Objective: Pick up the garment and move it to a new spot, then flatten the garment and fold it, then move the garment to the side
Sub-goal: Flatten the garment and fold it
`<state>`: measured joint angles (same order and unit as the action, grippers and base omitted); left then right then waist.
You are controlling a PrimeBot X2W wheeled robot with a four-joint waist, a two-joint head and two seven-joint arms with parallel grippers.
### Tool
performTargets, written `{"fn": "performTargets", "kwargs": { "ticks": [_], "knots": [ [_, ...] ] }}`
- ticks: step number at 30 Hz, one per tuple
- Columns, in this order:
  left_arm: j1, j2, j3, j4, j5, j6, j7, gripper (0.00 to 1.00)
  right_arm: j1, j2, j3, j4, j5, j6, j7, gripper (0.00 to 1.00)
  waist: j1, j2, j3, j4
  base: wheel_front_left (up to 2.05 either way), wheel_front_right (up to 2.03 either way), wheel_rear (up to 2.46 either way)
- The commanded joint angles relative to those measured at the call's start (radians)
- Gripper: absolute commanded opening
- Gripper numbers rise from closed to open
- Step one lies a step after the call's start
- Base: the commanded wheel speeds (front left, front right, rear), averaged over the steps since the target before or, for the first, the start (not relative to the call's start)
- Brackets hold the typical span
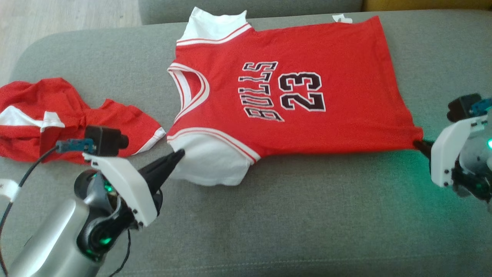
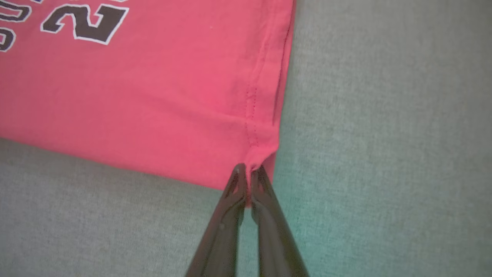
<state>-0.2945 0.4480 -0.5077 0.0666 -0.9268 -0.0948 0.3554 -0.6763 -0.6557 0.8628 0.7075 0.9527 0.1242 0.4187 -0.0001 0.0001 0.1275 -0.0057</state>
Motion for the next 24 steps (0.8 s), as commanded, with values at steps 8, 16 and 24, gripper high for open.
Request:
{"fn": "performTargets", "kwargs": {
  "ticks": [8, 16, 24],
  "knots": [
    [-0.034, 0.080, 0.058, -0.121, -0.001, 0.047, 0.035, 0.00, 0.007, -0.058, -0.020, -0.074, 0.026, 0.007, 0.023, 0.00, 0.0001, -0.0001, 0.022, -0.005, 0.00, 0.00, 0.00],
    [-0.140, 0.082, 0.049, -0.088, 0.031, 0.061, 0.078, 0.00, -0.072, -0.041, -0.057, -0.060, -0.003, 0.007, 0.014, 0.00, 0.0001, -0.0001, 0.082, -0.002, 0.00, 0.00, 0.00],
    [-0.274, 0.061, 0.046, -0.013, 0.032, 0.044, 0.114, 0.00, -0.162, -0.016, -0.092, -0.029, -0.018, 0.007, 0.003, 0.00, 0.0001, -0.0001, 0.146, 0.003, 0.00, 0.00, 0.00]
  ]
}}
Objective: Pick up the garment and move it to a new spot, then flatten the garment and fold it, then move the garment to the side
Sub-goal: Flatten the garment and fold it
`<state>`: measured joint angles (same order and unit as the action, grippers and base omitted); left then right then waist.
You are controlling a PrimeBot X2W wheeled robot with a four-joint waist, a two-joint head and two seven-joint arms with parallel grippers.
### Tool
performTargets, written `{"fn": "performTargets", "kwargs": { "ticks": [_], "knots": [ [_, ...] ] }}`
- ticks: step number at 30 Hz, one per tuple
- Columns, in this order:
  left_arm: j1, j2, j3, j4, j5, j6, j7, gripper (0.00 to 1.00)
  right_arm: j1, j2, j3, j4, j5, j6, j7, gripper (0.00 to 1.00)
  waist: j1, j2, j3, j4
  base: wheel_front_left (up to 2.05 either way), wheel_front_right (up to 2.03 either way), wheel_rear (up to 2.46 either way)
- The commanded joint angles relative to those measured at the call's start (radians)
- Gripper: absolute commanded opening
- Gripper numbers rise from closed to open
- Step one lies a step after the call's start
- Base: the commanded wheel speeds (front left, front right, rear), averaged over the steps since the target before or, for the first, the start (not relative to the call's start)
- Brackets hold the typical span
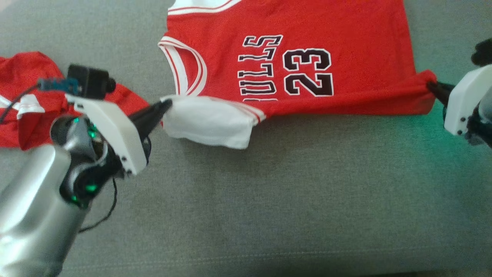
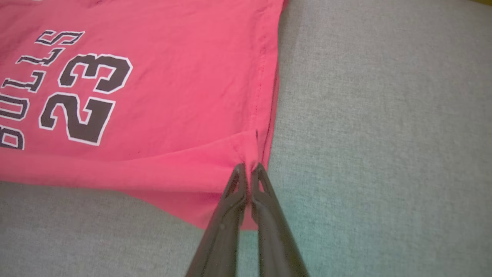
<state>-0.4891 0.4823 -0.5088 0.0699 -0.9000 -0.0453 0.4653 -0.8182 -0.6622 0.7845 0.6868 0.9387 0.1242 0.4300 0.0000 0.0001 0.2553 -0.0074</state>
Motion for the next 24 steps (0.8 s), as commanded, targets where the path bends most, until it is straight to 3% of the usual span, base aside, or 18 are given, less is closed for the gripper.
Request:
{"fn": "performTargets", "kwargs": {
  "ticks": [1, 21, 22, 23, 24],
  "knots": [
    [-0.098, 0.025, 0.048, -0.005, 0.006, -0.008, 0.007, 0.00, -0.030, -0.010, -0.016, -0.002, -0.005, 0.007, -0.007, 0.00, 0.0000, -0.0001, 0.026, 0.006, 0.00, 0.00, 0.00],
    [-0.318, -0.034, -0.002, 0.265, 0.078, -0.041, -0.016, 0.00, -0.201, 0.086, 0.034, 0.124, -0.083, 0.007, -0.048, 0.00, 0.0000, -0.0001, 0.156, 0.003, 0.00, 0.00, 0.00],
    [-0.327, -0.039, -0.002, 0.282, 0.082, -0.038, -0.022, 0.00, -0.211, 0.092, 0.034, 0.135, -0.093, 0.007, -0.066, 0.24, 0.0000, -0.0001, 0.159, 0.002, 0.00, 0.00, 0.00],
    [-0.338, -0.045, 0.000, 0.299, 0.090, -0.031, -0.034, 0.37, -0.219, 0.099, 0.036, 0.144, -0.101, 0.007, -0.082, 0.69, 0.0000, -0.0001, 0.162, 0.002, 0.00, 0.00, 0.00],
    [-0.350, -0.052, 0.003, 0.315, 0.100, -0.023, -0.052, 1.00, -0.224, 0.108, 0.034, 0.156, -0.102, 0.007, -0.095, 1.00, 0.0000, -0.0001, 0.163, 0.000, 0.00, 0.00, 0.00]
  ]
}}
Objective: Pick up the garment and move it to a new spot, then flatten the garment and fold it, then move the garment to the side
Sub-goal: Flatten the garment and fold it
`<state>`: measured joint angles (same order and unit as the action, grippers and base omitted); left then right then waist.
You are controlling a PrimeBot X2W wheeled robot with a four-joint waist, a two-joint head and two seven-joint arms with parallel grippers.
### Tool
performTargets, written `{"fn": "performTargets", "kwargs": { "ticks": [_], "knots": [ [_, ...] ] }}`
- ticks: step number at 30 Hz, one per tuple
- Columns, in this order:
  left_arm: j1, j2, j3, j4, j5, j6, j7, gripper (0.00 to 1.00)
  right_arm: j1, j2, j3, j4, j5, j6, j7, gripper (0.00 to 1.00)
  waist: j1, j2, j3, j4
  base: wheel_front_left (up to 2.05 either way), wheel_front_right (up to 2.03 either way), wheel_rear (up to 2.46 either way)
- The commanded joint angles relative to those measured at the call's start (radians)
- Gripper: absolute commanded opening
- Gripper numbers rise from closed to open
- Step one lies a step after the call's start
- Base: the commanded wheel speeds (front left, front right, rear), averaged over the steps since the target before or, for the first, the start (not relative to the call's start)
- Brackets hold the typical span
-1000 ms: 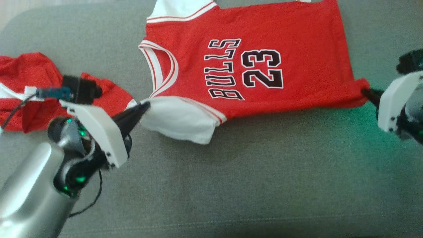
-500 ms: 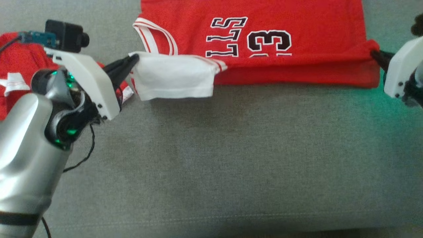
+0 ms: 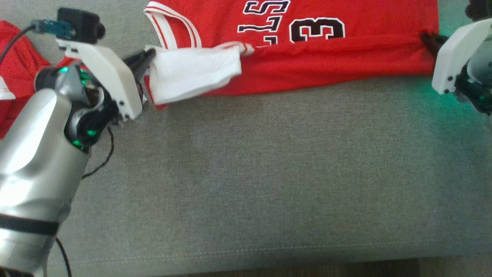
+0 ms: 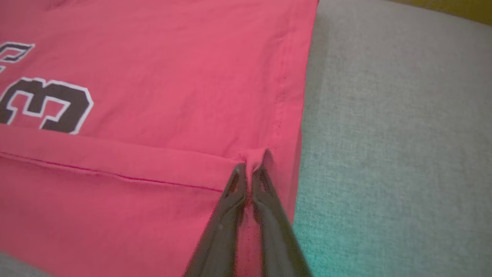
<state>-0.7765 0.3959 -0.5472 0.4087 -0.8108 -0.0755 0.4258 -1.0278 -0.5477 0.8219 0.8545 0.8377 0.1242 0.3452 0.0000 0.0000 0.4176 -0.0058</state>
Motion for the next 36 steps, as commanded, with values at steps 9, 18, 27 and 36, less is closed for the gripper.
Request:
{"fn": "performTargets", "kwargs": {
  "ticks": [9, 18, 27, 36],
  "knots": [
    [-0.131, -0.063, 0.118, 0.139, 0.045, 0.072, -0.304, 1.00, -0.024, 0.019, 0.016, 0.083, -0.107, 0.007, -0.265, 1.00, 0.0000, 0.0000, -0.050, -0.011, 0.00, 0.00, 0.00],
    [-0.023, -0.104, 0.199, 0.162, 0.036, 0.098, -0.602, 1.00, 0.060, 0.055, -0.031, 0.126, -0.174, 0.007, -0.573, 1.00, 0.0000, 0.0000, -0.159, -0.016, 0.00, 0.00, 0.00],
    [0.220, -0.158, 0.243, -0.044, 0.196, 0.201, -0.687, 1.00, 0.250, 0.125, -0.364, -0.112, -0.371, 0.007, -0.607, 1.00, 0.0000, 0.0000, -0.247, -0.016, 0.00, 0.00, 0.00],
    [0.464, -0.270, 0.272, -0.189, 0.445, 0.233, -0.687, 1.00, 0.604, 0.319, -0.639, -0.408, -0.661, 0.007, -0.607, 1.00, 0.0000, 0.0000, -0.286, -0.028, 0.00, 0.00, 0.00]
  ]
}}
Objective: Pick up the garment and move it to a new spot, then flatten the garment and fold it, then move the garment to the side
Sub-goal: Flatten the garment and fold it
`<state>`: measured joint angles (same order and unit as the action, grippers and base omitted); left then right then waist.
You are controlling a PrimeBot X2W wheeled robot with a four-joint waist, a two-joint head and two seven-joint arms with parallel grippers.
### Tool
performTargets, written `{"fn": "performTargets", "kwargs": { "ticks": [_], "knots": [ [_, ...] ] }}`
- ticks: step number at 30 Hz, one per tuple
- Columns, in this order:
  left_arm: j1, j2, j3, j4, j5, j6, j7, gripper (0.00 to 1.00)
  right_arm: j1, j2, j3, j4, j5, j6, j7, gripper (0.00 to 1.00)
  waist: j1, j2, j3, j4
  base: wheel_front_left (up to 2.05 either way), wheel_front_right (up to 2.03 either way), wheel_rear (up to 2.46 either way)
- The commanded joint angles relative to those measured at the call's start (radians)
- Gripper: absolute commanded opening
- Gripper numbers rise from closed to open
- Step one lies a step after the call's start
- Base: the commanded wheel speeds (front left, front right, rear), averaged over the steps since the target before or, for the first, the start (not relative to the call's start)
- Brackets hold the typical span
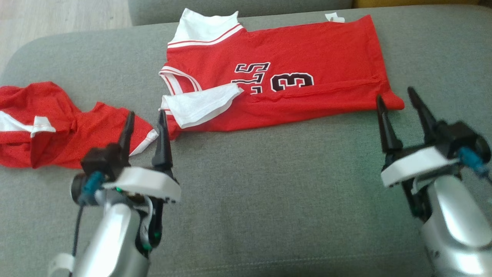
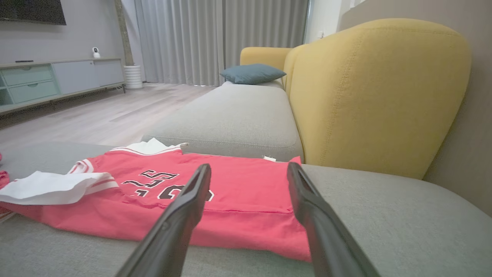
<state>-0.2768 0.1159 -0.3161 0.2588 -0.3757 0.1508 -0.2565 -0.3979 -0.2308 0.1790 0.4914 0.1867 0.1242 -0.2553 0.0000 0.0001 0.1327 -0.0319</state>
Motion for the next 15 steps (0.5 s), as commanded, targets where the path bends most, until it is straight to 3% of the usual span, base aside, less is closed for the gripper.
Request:
{"fn": "performTargets", "kwargs": {
  "ticks": [1, 7, 15],
  "knots": [
    [-0.021, 0.000, 0.045, -0.039, 0.023, 0.006, -0.005, 1.00, -0.002, 0.022, -0.014, -0.065, -0.026, 0.007, -0.006, 1.00, 0.0000, -0.0001, -0.003, -0.004, 0.00, 0.00, 0.00],
    [0.003, -0.030, 0.065, 0.017, 0.073, -0.005, -0.005, 1.00, 0.067, 0.081, -0.059, -0.130, -0.086, 0.007, -0.006, 1.00, 0.0000, -0.0001, 0.012, -0.022, 0.00, 0.00, 0.00],
    [-0.129, -0.036, 0.073, 0.284, 0.079, 0.019, 0.030, 1.00, 0.043, 0.086, -0.076, -0.182, -0.093, 0.007, 0.007, 1.00, 0.0000, -0.0001, 0.072, -0.062, 0.00, 0.00, 0.00]
  ]
}}
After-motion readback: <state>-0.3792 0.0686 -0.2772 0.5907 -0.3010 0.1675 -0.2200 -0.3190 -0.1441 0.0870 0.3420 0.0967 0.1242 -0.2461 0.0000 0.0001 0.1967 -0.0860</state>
